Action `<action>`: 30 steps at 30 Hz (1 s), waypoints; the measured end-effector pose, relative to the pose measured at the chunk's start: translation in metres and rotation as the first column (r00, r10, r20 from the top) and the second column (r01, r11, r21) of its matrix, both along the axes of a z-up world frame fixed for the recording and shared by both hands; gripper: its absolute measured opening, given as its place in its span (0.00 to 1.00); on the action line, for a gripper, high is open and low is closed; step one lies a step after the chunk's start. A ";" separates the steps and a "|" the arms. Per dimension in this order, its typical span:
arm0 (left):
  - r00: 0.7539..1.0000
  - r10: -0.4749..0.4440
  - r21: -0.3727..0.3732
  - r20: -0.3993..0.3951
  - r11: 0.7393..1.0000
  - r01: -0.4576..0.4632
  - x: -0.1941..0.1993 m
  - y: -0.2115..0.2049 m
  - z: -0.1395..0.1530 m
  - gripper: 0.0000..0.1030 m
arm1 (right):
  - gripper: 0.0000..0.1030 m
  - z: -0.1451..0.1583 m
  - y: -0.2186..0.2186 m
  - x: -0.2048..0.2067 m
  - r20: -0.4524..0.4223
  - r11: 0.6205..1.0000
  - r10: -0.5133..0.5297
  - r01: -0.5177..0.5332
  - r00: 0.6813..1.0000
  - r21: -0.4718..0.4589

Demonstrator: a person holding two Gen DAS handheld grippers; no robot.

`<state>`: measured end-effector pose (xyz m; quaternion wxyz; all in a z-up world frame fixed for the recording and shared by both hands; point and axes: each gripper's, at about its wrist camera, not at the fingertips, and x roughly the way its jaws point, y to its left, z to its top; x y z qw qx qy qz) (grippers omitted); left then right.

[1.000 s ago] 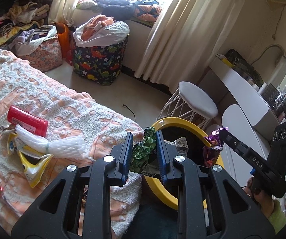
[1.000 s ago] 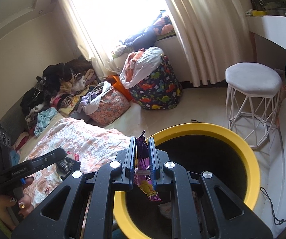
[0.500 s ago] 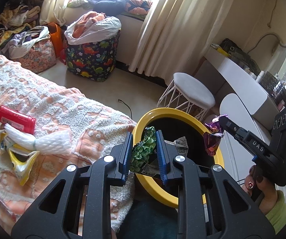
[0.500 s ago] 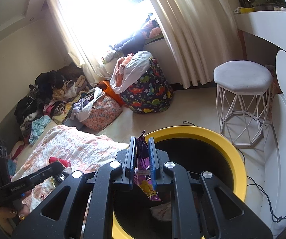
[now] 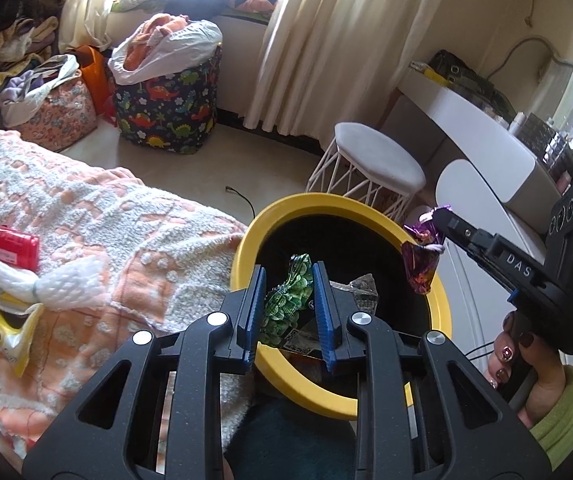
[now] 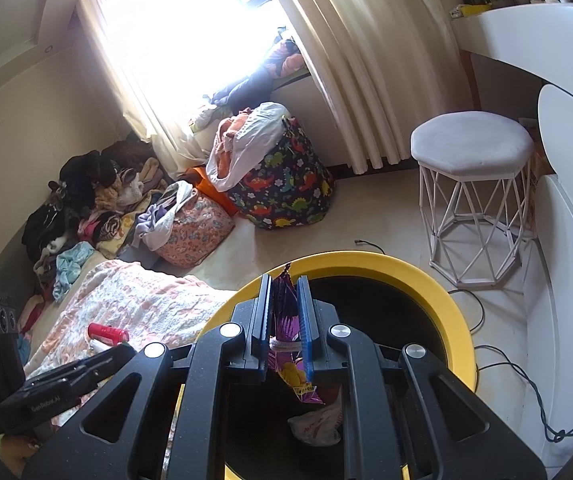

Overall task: Collect trash
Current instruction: 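Carry the green snack bag and purple wrapper in both tools over the bin, then open both tools to drop the green bag and purple wrapper into the bin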

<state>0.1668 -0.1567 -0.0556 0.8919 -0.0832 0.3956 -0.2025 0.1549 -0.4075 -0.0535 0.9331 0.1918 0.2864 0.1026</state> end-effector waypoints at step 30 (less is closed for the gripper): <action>0.999 0.034 0.035 0.041 0.999 -0.035 -0.001 -0.008 -0.005 0.89 | 0.63 -0.011 0.003 -0.003 -0.009 0.998 -0.046 0.046 0.999 -0.033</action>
